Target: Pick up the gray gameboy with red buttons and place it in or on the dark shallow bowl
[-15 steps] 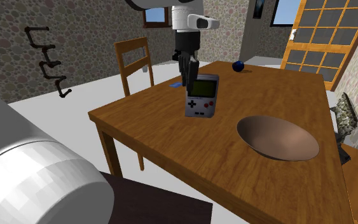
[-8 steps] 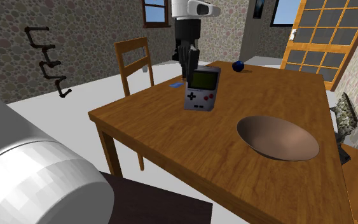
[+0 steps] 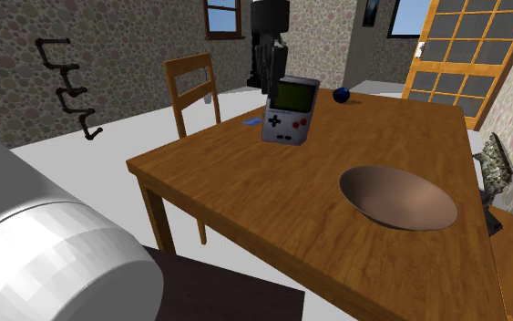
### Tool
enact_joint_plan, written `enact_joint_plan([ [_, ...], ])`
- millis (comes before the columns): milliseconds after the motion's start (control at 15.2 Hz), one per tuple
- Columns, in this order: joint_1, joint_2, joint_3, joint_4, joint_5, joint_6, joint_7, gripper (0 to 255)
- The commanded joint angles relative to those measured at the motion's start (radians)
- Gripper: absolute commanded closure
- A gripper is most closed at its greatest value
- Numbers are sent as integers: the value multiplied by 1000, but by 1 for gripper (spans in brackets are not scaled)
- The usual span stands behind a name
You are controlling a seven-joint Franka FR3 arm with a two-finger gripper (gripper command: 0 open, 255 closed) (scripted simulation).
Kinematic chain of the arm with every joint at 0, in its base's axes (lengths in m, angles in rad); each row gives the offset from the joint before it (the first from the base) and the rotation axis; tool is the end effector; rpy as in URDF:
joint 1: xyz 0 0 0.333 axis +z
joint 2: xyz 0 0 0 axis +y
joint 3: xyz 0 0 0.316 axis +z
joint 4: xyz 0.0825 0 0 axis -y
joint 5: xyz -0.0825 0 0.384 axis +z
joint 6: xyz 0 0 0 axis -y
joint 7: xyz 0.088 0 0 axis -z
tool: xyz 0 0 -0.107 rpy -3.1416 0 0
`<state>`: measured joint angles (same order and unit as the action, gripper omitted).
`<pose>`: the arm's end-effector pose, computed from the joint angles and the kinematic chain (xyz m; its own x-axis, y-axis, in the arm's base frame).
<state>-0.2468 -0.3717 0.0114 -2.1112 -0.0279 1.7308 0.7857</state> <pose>0.4289 -0.1049 0.5665 0.5258 -0.8505 0.0162 -0.8505 -0.5252 0.0286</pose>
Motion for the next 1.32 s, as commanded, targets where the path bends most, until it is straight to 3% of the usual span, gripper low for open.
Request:
enact_joint_plan([
  [0,0,0,0,30,0,-29,-2,255],
  [462,-1,13,0,132,0,-119,-4,255],
  [1254,-100,-28,-201,169,-78,-182,-292,255],
])
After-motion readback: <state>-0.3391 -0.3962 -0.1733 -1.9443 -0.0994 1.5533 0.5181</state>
